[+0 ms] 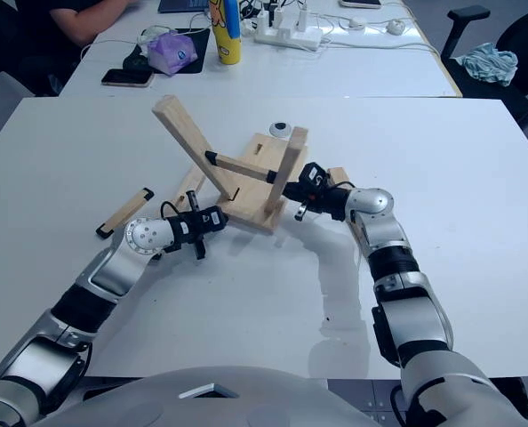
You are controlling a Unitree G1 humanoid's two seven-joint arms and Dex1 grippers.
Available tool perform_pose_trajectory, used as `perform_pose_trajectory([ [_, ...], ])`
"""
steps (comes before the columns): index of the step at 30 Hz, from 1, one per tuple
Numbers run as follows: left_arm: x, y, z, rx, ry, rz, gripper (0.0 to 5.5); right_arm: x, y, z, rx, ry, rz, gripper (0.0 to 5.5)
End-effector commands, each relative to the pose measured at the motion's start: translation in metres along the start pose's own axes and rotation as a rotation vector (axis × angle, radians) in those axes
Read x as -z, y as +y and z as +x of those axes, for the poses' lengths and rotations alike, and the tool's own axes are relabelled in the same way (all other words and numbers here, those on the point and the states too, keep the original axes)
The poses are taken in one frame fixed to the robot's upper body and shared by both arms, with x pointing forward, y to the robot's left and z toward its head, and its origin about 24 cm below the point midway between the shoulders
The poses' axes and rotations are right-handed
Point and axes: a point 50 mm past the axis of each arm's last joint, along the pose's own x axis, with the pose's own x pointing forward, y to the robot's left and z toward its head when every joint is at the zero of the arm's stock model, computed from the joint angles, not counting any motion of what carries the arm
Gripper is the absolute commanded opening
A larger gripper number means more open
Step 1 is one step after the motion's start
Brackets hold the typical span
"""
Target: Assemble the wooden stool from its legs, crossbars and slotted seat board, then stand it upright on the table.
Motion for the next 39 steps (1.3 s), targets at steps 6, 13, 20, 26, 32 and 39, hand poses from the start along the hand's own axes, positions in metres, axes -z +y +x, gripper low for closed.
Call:
perform_pose_trajectory([
  [6,-0.001,0.019,-0.008,-0.112,0.001,0.001,0.02,-0.011,0.033,0.036,-0.054,-0.048,-0.026,0.0],
  [13,0.006,0.044,-0.034,-0.247,0.04,0.021,0.02,-0.028,0.008,0.022,0.089,-0.021,-0.114,0.0],
  [20,-0.013,0.033,-0.085,-0.039,-0.124,-0.133,0.02,-0.012,-0.042,-0.01,0.286,0.263,-0.304,0.0],
  [26,-0.029,0.0,-0.086,0.186,-0.197,-0.251,0.02,0.011,-0.04,-0.015,0.174,0.456,-0.313,0.0],
  [32,-0.039,-0.025,-0.078,0.296,-0.151,-0.269,0.02,0.025,-0.039,-0.021,0.036,0.701,-0.322,0.0],
  [39,-0.021,-0.063,-0.044,0.305,0.071,-0.183,0.02,0.022,-0.023,-0.013,-0.202,0.813,-0.211,0.0],
])
